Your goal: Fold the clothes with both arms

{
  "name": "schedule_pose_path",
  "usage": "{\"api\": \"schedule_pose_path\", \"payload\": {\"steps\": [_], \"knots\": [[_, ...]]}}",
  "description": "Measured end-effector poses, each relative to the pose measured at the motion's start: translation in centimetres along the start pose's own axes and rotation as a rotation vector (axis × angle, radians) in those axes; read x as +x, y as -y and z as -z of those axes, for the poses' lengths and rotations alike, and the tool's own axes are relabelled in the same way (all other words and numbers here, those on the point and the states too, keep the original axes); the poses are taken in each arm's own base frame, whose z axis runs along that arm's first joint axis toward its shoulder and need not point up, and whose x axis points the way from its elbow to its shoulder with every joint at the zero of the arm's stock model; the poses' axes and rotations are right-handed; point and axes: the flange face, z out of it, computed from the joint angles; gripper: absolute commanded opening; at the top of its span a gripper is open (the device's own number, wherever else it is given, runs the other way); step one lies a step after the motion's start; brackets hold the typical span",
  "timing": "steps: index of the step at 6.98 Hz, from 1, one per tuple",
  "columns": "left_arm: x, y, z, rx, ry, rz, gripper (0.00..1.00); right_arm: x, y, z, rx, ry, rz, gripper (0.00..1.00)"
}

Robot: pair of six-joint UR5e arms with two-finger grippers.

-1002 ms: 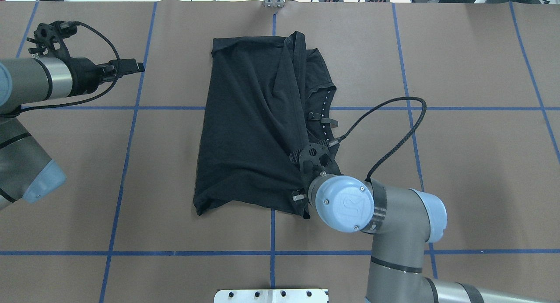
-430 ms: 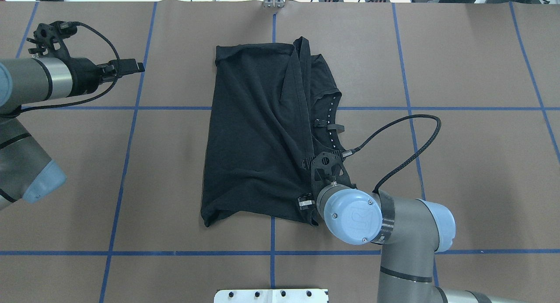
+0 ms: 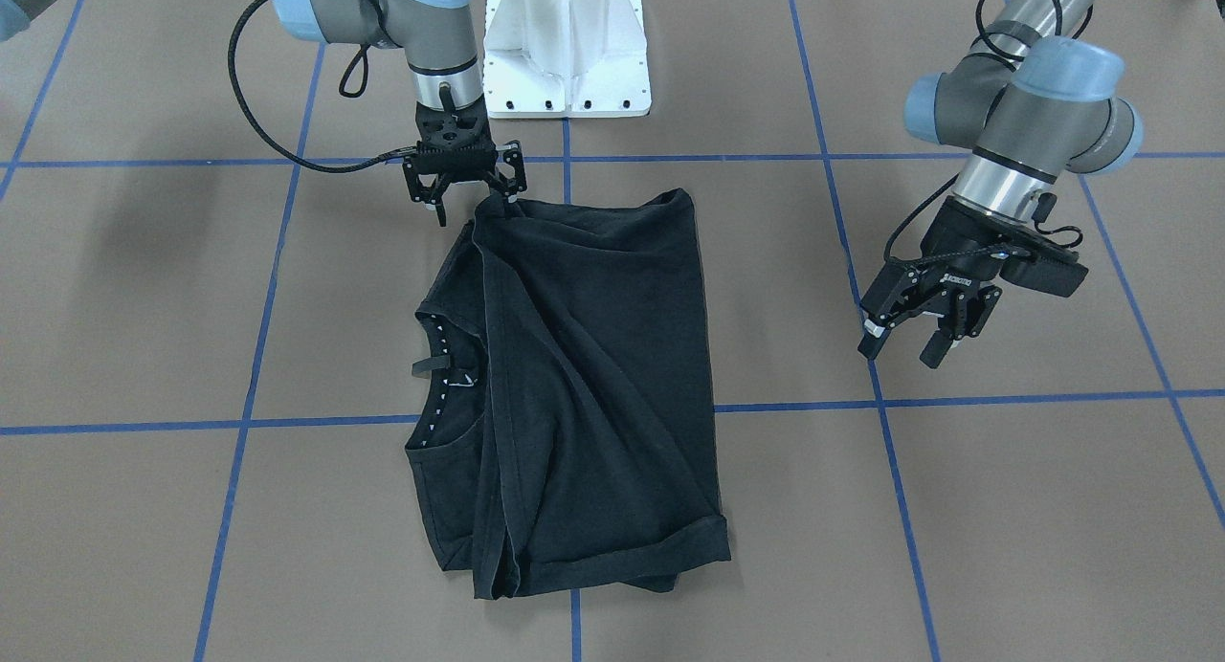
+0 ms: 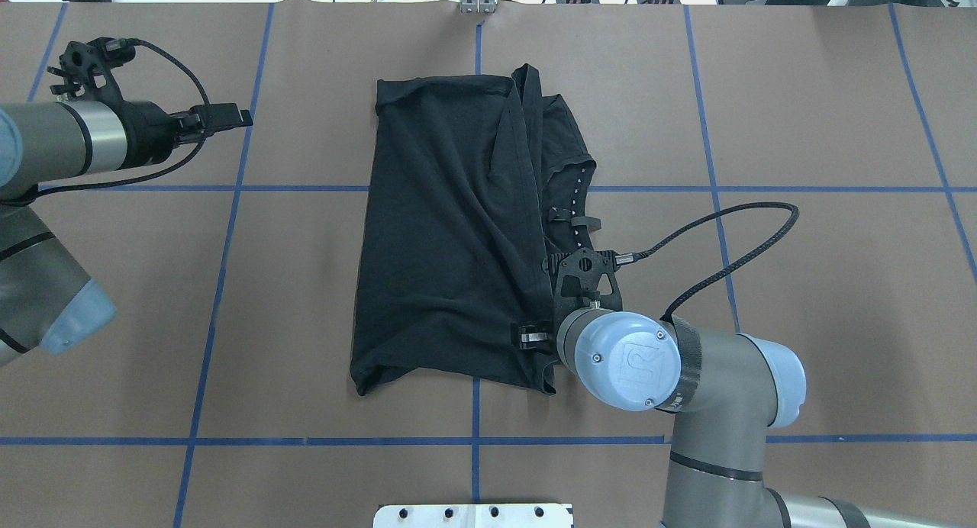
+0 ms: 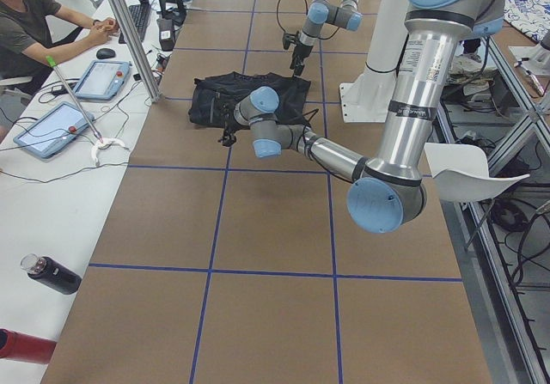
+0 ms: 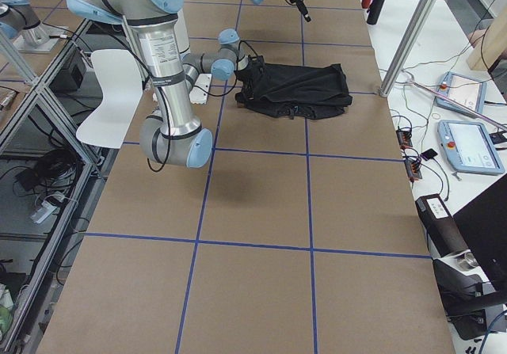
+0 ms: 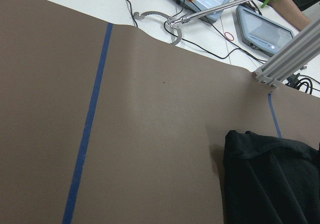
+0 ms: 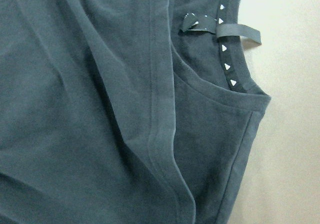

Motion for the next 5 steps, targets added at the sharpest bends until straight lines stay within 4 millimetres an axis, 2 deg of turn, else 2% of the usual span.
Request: {"api": "schedule_pose_path", "payload": {"steps": [3,4,5], "knots": [[0.1,0.0,0.0,0.0,-0.002,0.0,1.0,0.0,-0.7,0.5,0.02,0.098,-0.634,0.98],[0.1,0.0,0.0,0.001,-0.002,0.0,1.0,-0.2,-1.1,0.5,0.012,0.111,-0.775,0.96],[0.1,0.0,0.0,0.001,-0.002,0.0,1.0,-0.2,-1.7,0.1,0.004,0.105,-0.843,0.94]]}}
